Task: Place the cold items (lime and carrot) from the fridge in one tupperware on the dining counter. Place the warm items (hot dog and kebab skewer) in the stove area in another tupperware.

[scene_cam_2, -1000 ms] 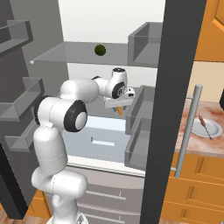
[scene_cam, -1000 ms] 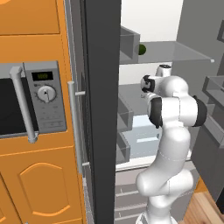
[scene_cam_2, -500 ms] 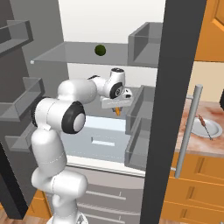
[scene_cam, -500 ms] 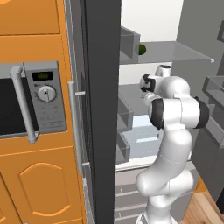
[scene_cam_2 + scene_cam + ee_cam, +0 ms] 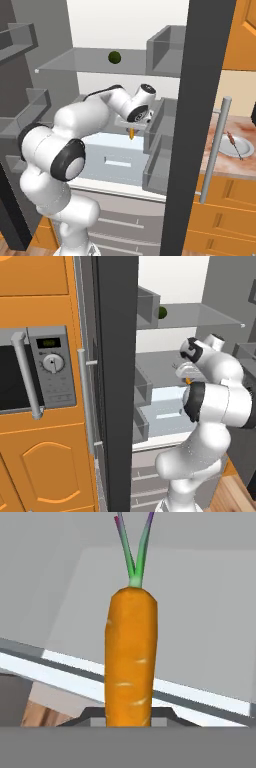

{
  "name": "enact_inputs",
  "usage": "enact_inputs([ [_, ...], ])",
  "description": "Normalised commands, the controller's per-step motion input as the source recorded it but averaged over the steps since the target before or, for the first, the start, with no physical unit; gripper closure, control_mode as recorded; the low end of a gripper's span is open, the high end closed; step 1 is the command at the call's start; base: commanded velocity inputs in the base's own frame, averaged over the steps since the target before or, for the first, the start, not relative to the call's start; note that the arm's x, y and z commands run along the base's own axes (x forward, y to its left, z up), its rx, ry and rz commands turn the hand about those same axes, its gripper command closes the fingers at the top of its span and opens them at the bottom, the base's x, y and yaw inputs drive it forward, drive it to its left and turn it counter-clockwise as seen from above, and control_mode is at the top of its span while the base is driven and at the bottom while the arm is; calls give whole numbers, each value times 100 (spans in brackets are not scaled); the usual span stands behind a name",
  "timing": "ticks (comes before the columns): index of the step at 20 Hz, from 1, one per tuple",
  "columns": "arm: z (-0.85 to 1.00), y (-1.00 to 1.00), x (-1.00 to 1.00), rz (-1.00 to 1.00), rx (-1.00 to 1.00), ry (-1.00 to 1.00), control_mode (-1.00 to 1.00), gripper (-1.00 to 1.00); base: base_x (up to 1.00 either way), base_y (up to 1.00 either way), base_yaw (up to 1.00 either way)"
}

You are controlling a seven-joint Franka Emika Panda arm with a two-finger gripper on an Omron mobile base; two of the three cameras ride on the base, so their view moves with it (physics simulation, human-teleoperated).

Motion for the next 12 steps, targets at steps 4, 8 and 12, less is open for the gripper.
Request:
enact_inputs([
  [4, 45, 30, -86, -4, 0, -10, -100, 100, 0, 0, 0],
  [8, 50, 44, -72, -1, -4, -5, -100, 100, 0, 0, 0],
  [12, 45, 32, -82, -3, -4, -3, -100, 100, 0, 0, 0],
])
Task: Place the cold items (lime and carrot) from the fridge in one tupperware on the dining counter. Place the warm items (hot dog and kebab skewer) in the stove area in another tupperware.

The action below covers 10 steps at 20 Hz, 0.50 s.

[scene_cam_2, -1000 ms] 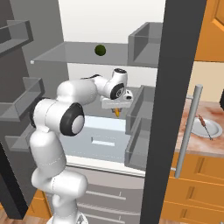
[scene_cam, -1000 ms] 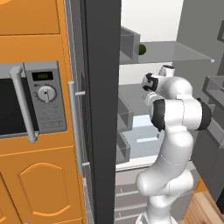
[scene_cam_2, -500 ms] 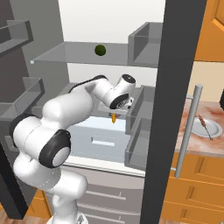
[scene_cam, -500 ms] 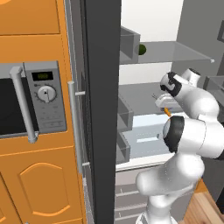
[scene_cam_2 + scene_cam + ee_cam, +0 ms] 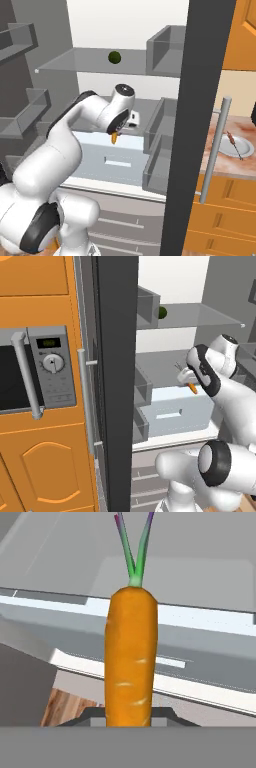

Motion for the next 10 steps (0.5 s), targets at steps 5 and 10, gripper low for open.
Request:
enact_inputs([
  [5, 40, 12, -91, -7, -6, -1, -100, 100, 0, 0, 0],
  [10, 49, 12, -85, -3, -13, 0, -100, 100, 0, 0, 0],
])
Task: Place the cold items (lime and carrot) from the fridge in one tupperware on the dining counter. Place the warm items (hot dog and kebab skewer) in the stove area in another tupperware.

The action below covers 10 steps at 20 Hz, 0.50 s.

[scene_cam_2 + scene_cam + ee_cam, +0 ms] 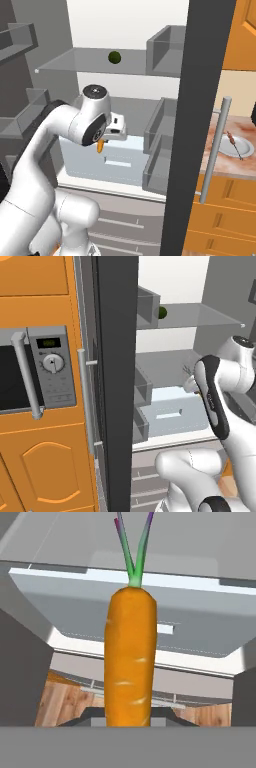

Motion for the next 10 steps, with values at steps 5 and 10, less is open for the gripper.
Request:
enact_inputs([
  [5, 53, 14, -74, 0, -14, 0, -100, 100, 0, 0, 0],
  [10, 43, 5, -73, 0, -9, 0, -100, 100, 0, 0, 0],
])
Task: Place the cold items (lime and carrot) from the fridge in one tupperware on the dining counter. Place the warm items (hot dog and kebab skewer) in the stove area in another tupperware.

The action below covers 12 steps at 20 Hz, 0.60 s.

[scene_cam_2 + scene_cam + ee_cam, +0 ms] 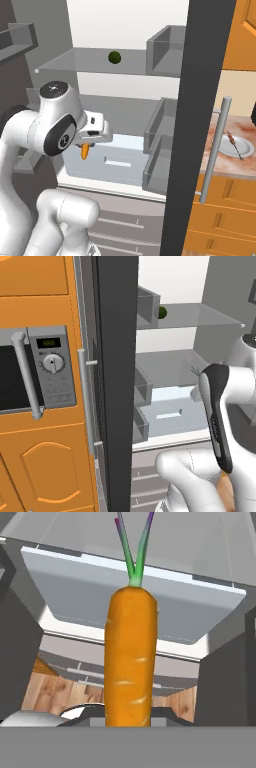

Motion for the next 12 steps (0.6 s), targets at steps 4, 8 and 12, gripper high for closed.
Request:
enact_inputs([
  [4, 36, 0, -81, 0, -1, 1, -100, 100, 0, 0, 0],
  [8, 40, 0, -72, 0, -1, 8, -100, 100, 0, 0, 0],
  [12, 16, 0, -34, 0, 0, 4, 100, 100, -42, 0, 0],
])
